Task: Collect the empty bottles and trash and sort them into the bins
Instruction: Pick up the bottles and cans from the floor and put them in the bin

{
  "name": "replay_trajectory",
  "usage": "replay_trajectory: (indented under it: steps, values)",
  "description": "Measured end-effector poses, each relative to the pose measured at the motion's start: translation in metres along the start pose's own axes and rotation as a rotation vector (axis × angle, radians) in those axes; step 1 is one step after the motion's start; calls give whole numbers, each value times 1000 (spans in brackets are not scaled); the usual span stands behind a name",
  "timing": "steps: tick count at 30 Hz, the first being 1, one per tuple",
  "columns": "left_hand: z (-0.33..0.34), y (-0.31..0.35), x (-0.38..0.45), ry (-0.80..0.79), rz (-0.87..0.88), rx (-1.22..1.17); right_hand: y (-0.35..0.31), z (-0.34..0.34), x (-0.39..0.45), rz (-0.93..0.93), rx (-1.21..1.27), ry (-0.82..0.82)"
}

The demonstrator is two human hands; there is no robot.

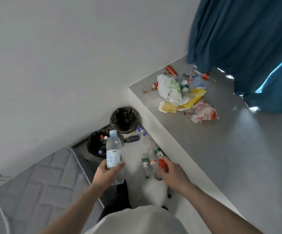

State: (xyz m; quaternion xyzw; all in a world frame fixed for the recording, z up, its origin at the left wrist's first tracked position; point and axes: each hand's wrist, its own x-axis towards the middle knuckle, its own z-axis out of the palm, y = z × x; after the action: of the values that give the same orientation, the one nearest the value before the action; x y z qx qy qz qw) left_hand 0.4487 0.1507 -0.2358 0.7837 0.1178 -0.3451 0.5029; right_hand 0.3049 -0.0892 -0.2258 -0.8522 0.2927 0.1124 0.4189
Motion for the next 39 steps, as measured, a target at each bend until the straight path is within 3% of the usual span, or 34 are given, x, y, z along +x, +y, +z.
replay_trajectory:
  steps: [7,14,20,29,34,39]
  values:
    - [-63,27,57,-21,44,75,-56,30,49,54,19,80]
    - [-69,52,82,32,40,175,-82,17,78,30,-14,57]
    - [-73,66,94,141,130,112,-87,-3,113,-14,-19,33]
    - [-113,98,131,301,131,42,-118,0,166,-65,-34,63]
    - [-156,95,206,331,82,320,-136,20,207,-31,-30,80]
    - [-176,104,277,228,81,410,-153,62,260,49,16,102]
